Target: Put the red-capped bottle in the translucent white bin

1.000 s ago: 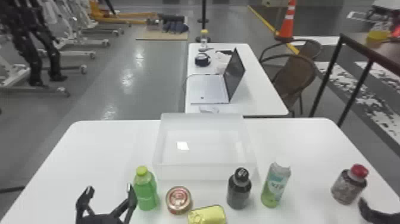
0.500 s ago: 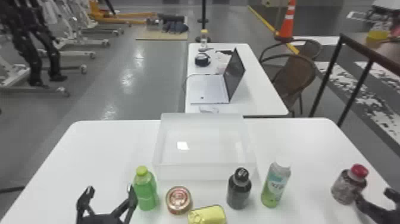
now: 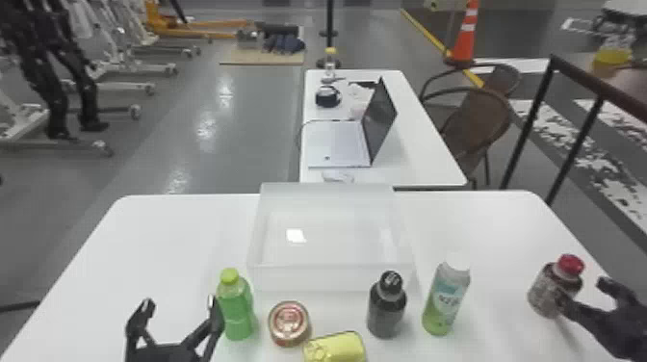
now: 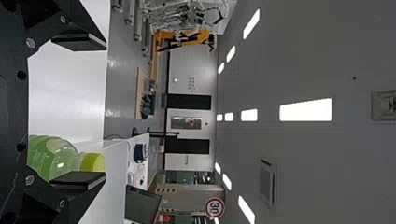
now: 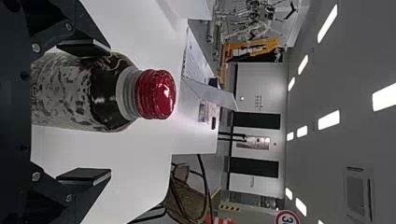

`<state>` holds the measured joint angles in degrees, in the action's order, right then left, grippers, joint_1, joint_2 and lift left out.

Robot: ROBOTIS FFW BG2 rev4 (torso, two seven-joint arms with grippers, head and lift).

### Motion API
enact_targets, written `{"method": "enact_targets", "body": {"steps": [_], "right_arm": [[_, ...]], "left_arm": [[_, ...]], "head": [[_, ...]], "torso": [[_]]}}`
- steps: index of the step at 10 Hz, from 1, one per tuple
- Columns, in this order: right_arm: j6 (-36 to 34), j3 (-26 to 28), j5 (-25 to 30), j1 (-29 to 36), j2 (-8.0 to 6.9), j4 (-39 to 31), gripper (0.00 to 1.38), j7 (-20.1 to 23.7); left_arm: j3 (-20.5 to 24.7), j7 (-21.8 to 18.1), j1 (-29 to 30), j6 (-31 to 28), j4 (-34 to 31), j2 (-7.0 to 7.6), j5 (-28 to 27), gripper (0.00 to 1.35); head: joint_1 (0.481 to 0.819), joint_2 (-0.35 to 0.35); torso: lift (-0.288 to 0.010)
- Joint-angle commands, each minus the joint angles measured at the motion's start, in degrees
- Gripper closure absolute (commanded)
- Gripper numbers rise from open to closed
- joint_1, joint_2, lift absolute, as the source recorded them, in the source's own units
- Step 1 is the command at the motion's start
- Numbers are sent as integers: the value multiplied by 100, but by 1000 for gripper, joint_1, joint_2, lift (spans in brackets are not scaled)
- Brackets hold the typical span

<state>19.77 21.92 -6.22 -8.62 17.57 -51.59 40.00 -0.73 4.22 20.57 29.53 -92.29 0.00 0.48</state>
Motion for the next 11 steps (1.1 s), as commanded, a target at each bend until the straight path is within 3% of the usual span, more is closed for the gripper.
{"method": "enact_targets", "body": {"steps": [1, 5, 9, 11], "right_arm": [[-17, -4, 95, -140, -17, 167, 351, 8], [-123, -4, 253, -632, 1, 765, 351, 175], [-694, -65, 701, -509, 18, 158, 337, 175], [-685, -92, 622, -456, 27, 79, 341, 105]], "left_arm": [[12, 0, -1, 9, 10, -15, 5, 298], [12, 0, -1, 79, 54, -15, 23, 303], [73, 0, 43, 114, 71, -15, 14, 303], [91, 0, 52, 123, 71, -15, 5, 305]], "head": [[549, 0], [549, 0], [549, 0], [549, 0]], "torso": [[-100], [-100], [-100], [-100]]}}
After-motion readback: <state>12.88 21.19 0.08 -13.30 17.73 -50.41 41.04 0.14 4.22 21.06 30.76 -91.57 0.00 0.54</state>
